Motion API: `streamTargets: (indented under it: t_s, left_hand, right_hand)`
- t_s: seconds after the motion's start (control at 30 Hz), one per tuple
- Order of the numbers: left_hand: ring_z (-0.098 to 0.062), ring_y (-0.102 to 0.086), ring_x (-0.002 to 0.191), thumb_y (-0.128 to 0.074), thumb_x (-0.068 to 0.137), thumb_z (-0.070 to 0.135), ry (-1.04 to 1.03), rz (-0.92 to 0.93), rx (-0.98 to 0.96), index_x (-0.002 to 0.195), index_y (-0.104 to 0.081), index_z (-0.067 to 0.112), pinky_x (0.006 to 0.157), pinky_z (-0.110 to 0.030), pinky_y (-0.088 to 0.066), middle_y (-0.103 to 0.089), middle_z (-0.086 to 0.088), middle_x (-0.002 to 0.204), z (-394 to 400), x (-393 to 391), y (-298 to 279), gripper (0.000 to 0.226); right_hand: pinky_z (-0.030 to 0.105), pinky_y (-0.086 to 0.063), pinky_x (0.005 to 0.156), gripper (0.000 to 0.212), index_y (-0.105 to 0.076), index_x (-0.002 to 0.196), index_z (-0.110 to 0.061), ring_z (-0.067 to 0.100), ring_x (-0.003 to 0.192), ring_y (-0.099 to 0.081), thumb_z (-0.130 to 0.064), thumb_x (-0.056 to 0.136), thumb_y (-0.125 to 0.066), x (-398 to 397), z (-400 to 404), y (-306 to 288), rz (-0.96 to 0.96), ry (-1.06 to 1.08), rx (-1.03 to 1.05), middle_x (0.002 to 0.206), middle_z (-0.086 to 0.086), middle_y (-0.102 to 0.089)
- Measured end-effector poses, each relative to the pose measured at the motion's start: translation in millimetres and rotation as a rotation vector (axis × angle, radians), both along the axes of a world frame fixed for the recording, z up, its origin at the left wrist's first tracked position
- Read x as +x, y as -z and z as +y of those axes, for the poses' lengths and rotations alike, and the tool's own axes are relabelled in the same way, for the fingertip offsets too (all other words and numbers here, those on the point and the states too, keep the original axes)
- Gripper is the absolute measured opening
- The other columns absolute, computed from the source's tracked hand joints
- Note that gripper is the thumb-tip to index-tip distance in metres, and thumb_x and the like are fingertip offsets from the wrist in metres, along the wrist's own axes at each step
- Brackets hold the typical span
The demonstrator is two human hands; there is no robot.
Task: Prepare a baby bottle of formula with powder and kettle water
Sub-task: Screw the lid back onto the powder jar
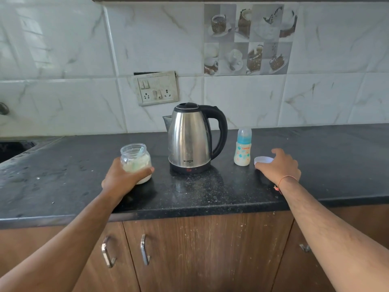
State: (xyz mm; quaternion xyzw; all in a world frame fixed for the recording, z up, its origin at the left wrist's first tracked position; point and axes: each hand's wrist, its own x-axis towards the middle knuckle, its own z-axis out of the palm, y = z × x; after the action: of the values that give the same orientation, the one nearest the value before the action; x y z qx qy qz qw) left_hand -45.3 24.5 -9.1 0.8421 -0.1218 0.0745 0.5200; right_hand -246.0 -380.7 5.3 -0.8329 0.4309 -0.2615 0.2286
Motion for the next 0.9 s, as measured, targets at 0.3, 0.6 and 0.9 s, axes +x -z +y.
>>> streamTargets:
  t_s: [0.3, 0.6, 0.9]
  left_hand:
    - [-0.009, -0.071, 0.11, -0.083, 0.033, 0.1, 0.273, -0.019, 0.219, 0.13, -0.059, 0.046, 0.106, -0.055, -0.055, -0.075, 0.024, 0.113, -43, -31, 6, 0.114]
    - [-0.004, -0.065, 0.116, -0.077, 0.035, 0.104, 0.355, -0.05, 0.285, 0.135, -0.052, 0.051, 0.112, -0.054, -0.044, -0.069, 0.03, 0.12, -84, -57, 5, 0.115]
    - [-0.002, -0.06, 0.124, -0.087, 0.048, 0.09, 0.522, -0.088, 0.301, 0.133, -0.044, 0.058, 0.116, -0.051, -0.035, -0.065, 0.034, 0.126, -75, -53, -3, 0.1]
  right_hand:
    - [0.035, -0.049, 0.094, 0.091, -0.043, 0.154, -0.034, 0.018, 0.119, -0.062, -0.042, 0.077, -0.092, -23, 54, -1, -0.213, -0.471, 0.156, 0.126, -0.008, -0.064]
    - [0.013, -0.046, 0.084, 0.088, -0.048, 0.152, -0.034, 0.002, 0.115, -0.061, -0.027, 0.077, -0.094, -11, 111, -46, -0.162, -0.841, -0.068, 0.121, -0.017, -0.061]
    - [0.021, -0.058, 0.096, 0.093, -0.049, 0.155, -0.034, 0.011, 0.11, -0.073, -0.017, 0.077, -0.096, 24, 124, -75, -0.273, -0.918, 0.03, 0.138, -0.008, -0.061]
